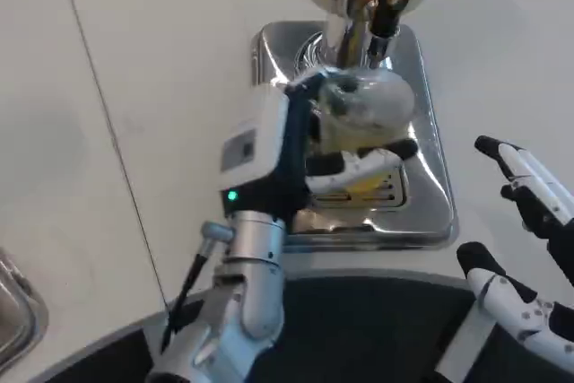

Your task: Grasp the cup under the faucet to collect the drink, then remove the cup.

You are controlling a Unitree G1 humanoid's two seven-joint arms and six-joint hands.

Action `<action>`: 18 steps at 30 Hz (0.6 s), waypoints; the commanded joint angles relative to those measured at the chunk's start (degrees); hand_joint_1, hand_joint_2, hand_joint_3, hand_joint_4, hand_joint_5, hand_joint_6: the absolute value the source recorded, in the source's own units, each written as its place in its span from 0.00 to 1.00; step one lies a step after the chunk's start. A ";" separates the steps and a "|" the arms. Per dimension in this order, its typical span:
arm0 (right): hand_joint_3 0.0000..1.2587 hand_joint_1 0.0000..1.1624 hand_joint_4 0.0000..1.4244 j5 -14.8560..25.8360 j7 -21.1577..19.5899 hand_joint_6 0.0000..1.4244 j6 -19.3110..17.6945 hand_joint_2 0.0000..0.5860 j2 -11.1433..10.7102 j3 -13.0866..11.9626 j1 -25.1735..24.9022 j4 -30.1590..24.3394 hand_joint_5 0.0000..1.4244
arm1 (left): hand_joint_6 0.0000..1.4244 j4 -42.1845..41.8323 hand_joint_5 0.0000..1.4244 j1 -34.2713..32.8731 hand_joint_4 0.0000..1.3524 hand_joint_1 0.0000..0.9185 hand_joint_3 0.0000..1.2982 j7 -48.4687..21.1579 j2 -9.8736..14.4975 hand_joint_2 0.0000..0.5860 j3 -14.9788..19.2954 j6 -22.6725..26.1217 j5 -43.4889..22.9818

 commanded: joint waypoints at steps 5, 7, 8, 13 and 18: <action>0.02 0.18 0.00 -0.86 -0.24 0.21 0.62 0.82 -0.72 3.49 -1.57 0.77 0.11 | 1.00 -4.52 1.00 3.52 0.89 0.78 0.84 -0.60 4.03 0.00 3.16 0.00 -1.08; 0.02 0.18 0.00 -1.15 -0.32 0.21 0.71 0.82 -0.76 4.16 -1.92 0.90 0.11 | 1.00 -4.90 0.99 3.97 0.89 0.79 0.84 -0.71 4.68 0.00 3.50 0.10 -1.07; 0.02 0.18 0.00 -1.27 -0.34 0.21 0.76 0.82 -0.78 4.37 -2.03 0.93 0.11 | 1.00 -5.10 0.99 4.29 0.89 0.79 0.84 -0.73 5.30 0.00 3.89 0.03 -1.13; 0.02 0.18 0.00 -1.73 -0.39 0.21 0.91 0.83 -0.97 5.06 -2.29 0.98 0.11 | 1.00 -6.01 0.99 5.39 0.88 0.80 0.84 -0.80 7.70 0.00 5.86 -0.50 -2.01; 0.02 0.17 0.00 -2.00 -0.78 0.21 0.66 0.83 -1.09 5.11 -2.13 1.20 0.11 | 1.00 -8.15 0.99 7.08 0.88 0.82 0.84 -1.62 11.12 0.00 9.18 -1.13 -3.28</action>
